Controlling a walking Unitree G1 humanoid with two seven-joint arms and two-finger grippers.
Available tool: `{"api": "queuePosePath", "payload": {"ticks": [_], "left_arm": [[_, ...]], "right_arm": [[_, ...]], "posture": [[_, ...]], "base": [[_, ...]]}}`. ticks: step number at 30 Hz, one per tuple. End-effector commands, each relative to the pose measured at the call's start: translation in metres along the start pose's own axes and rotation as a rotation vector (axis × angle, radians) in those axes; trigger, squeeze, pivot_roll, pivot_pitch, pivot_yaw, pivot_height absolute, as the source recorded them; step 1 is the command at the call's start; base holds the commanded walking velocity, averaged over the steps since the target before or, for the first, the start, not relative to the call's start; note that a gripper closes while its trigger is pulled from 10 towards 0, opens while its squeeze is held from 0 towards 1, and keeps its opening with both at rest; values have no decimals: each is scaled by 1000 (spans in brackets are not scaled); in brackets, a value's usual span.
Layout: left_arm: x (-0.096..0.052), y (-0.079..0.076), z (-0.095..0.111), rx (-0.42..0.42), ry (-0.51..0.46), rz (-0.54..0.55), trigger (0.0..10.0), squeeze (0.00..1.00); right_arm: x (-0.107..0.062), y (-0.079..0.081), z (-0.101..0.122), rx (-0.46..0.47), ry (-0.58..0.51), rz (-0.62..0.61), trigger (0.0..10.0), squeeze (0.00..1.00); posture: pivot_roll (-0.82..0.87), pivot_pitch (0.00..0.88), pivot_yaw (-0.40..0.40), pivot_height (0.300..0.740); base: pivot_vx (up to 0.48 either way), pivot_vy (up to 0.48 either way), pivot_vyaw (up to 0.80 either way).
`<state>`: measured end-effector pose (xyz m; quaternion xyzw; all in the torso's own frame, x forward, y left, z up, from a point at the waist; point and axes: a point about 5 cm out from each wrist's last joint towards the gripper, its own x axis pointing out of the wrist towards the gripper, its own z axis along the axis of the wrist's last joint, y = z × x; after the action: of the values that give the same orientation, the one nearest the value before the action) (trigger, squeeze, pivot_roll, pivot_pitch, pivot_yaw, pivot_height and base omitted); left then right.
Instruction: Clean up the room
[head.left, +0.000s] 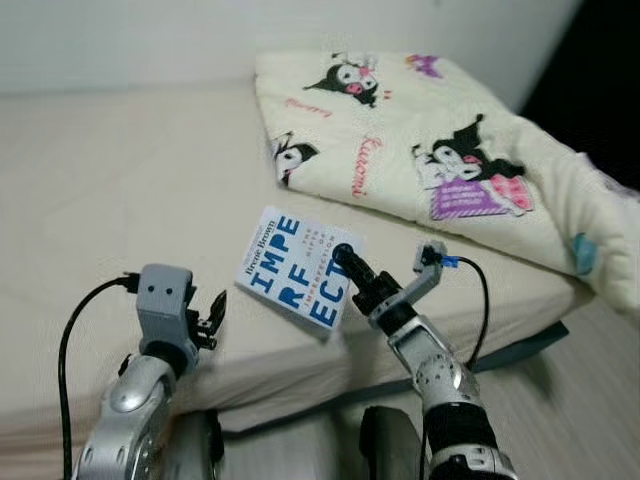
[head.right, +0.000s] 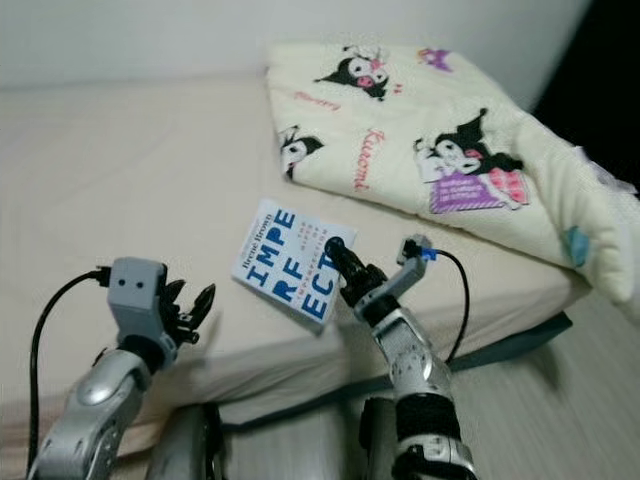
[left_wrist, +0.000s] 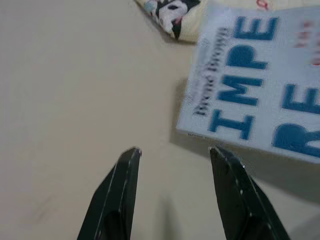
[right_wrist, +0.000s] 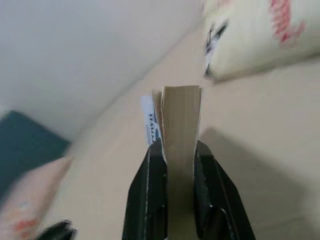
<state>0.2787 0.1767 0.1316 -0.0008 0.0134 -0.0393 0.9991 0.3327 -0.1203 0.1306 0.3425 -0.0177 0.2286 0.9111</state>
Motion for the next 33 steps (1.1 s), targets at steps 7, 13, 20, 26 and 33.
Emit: {"api": "queuePosePath", "payload": {"ticks": [7,13,20,26,33], "left_arm": [[9,2,-5,-9,14,86,10000,0],[17,-10,-7,-11,-6,89,10000,0],[18,-18,-8,-1,-15,84,10000,0],[22,-25,-10,1,4,62,10000,0],[24,-20,-11,-56,-5,92,10000,0]], "right_arm": [[-6,17,11,-242,-86,-57,10000,0],[-19,10,6,-491,-42,-225,10000,0],[-22,10,1,-533,-20,-234,10000,0],[-23,10,-3,-556,-15,-246,10000,0],[-21,11,-3,-581,-18,-257,10000,0]], "posture": [[-11,16,-37,571],[-25,8,-48,591],[-26,2,-48,611],[-22,0,-52,636],[-21,0,-57,661]], "base": [[0,0,0],[0,0,0],[0,0,0],[0,0,0],[0,0,0]]}}
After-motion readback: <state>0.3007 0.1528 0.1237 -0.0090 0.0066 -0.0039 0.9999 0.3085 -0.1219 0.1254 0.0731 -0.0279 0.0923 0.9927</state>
